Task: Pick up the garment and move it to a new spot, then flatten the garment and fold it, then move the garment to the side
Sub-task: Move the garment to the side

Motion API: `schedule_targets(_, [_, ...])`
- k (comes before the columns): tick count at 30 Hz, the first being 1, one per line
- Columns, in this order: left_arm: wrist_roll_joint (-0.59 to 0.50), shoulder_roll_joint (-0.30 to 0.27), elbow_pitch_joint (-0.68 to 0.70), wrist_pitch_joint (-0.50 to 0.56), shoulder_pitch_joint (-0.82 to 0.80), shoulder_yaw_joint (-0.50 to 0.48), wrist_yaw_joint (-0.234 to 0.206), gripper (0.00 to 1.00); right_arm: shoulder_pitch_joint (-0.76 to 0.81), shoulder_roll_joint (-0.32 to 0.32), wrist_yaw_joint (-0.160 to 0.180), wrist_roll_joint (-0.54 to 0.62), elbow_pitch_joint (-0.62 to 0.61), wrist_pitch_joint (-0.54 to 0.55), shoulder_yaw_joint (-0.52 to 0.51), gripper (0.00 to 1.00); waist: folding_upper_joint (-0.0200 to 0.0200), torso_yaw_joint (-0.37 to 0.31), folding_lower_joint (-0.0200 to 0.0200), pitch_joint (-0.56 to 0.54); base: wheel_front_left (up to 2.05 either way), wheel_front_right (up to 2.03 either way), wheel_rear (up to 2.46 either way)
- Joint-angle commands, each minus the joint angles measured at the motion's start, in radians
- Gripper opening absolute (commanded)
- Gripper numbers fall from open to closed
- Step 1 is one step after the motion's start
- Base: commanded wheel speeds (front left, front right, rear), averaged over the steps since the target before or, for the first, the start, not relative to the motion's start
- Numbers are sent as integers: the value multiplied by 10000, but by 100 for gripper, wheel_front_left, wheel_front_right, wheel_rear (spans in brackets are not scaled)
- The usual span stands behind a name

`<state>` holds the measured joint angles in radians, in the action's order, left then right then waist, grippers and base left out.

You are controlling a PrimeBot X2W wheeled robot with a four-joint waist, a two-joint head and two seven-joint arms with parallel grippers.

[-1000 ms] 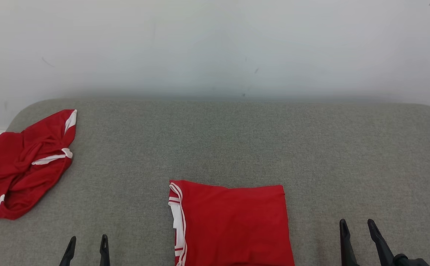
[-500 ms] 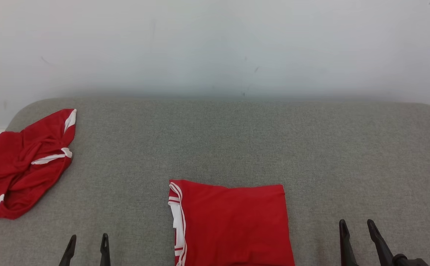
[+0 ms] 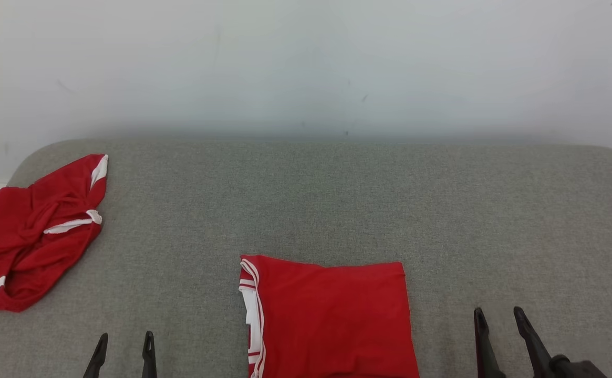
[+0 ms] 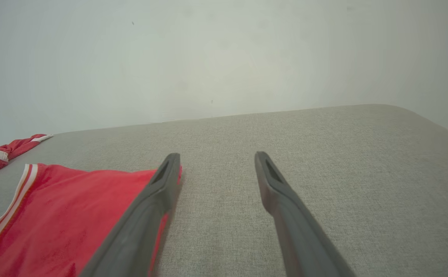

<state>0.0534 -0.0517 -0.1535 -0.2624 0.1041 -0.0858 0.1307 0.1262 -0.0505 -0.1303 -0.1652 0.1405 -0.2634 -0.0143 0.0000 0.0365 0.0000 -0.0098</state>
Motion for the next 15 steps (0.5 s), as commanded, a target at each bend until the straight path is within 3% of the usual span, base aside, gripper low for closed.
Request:
schedule_targets(1, [32,19,17,-37,120,-21,-47,100,-126,4,-4,72,-15,-9,49,100,0,1,0,2,0,0,0])
schedule_targets(8, [125,17,-7,-37,62,81,-74,100,-1160,2,-4,-49,787,-9,624,100,0,48,0,34,0,0,0])
schedule_targets(15, [123,16,-36,-37,-75,293,-67,100,-2835,-2,-4,-237,3796,-6,1253,100,0,337,0,46,0,0,0])
